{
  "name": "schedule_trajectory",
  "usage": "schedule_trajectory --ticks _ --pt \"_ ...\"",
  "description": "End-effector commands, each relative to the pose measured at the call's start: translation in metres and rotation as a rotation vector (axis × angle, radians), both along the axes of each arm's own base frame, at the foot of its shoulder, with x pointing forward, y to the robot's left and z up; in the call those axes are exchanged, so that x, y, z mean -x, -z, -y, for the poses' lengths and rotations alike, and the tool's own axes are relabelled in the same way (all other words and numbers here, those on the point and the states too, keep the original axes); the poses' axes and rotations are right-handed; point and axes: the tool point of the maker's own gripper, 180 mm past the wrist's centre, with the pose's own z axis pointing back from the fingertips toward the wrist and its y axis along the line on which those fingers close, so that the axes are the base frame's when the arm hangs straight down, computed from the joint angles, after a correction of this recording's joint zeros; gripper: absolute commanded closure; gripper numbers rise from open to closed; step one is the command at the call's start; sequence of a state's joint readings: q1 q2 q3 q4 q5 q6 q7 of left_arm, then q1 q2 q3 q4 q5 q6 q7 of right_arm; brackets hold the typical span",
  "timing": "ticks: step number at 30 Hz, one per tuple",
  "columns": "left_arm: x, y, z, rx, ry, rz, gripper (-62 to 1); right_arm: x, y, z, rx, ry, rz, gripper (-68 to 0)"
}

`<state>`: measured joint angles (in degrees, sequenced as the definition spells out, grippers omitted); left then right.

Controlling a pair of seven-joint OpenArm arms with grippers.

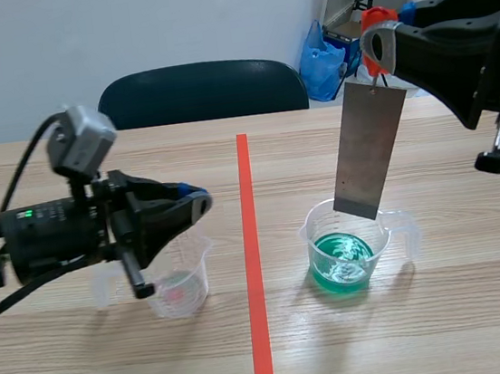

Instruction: Do the redox reaction experiment

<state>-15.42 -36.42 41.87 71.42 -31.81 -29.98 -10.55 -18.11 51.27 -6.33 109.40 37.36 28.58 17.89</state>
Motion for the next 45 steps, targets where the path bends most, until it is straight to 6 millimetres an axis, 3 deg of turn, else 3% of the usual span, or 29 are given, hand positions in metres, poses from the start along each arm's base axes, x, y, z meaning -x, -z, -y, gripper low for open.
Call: schedule_trajectory --ticks 1,6,12,31,45 --pt "-0.002 -0.004 0.011 0.033 0.008 -0.002 -1.9 0.0 -0.013 -0.001 -0.014 -0.011 0.036 -0.6" --pt "-0.004 0.005 0.044 0.043 0.058 -0.033 -1.9 0.0 -0.013 -0.001 -0.014 -0.011 0.036 -0.6" --pt "-0.003 0.004 0.061 0.053 0.106 -0.037 -1.9 0.0 -0.013 -0.001 -0.014 -0.011 0.036 -0.6" --pt "-0.001 -0.004 0.079 0.086 0.14 -0.071 -1.9 0.0 -0.013 -0.001 -0.014 -0.011 0.036 -0.6" --pt "-0.001 -0.003 0.078 0.079 0.14 -0.074 -1.9 0.0 -0.013 -0.001 -0.014 -0.011 0.036 -0.6"
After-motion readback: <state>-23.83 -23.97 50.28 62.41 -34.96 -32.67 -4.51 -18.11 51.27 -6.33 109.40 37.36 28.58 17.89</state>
